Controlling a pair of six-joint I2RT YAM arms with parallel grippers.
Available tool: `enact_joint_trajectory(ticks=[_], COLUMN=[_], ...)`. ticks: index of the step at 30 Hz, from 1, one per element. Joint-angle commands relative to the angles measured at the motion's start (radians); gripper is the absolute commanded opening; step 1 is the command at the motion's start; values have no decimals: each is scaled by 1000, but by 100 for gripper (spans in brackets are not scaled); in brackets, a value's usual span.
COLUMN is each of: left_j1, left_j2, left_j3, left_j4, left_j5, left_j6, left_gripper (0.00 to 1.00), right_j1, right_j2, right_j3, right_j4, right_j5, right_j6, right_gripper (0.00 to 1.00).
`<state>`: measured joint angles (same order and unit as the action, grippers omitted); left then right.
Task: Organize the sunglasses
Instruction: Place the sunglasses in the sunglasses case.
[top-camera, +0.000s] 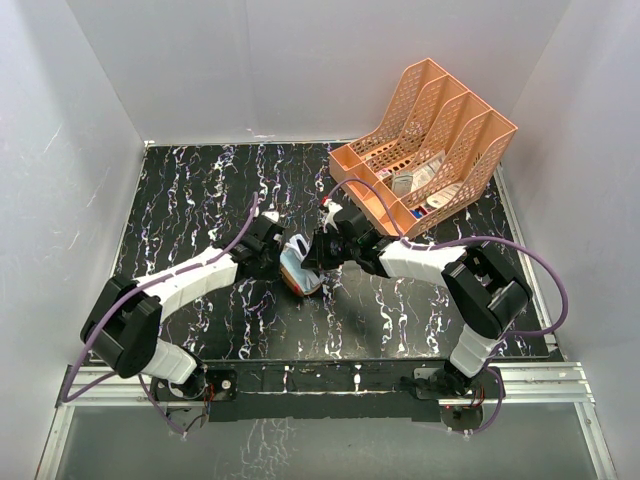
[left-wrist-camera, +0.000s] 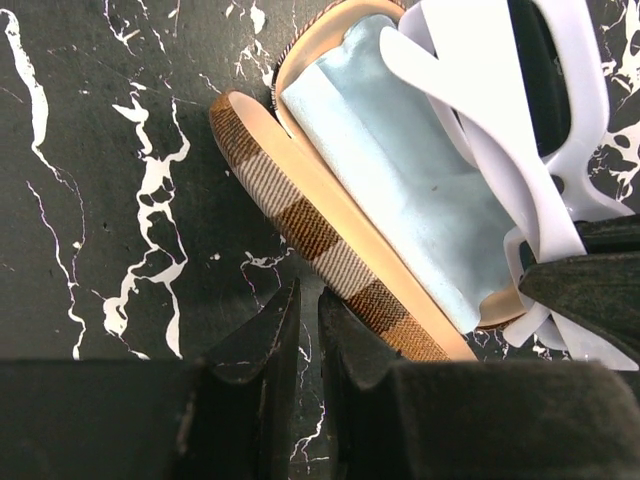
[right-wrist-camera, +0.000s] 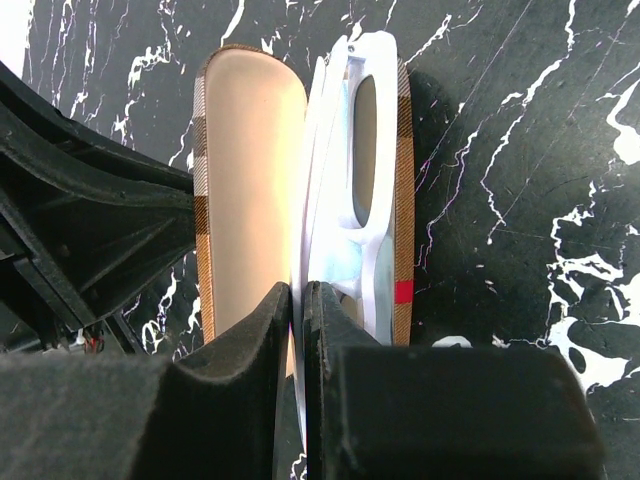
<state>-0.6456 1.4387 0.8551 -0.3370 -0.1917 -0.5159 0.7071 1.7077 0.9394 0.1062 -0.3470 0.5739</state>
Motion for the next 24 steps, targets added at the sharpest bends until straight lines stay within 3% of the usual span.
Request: enact_joint_trajectory(ticks=[1, 24], left_j1=[-5, -6], left_j2=[17, 64], left_j3=[39, 65], left_j4=[10, 7], left_j5=[-26, -63], left_j6=[21, 29], left_gripper=[13, 13], right_j1=[9, 37], right_j2=[-56, -41], right_j3=[4, -49], right_j4=[53, 156], right_j5=[-20, -32], right_j6=[-20, 34], right_gripper=[0, 0])
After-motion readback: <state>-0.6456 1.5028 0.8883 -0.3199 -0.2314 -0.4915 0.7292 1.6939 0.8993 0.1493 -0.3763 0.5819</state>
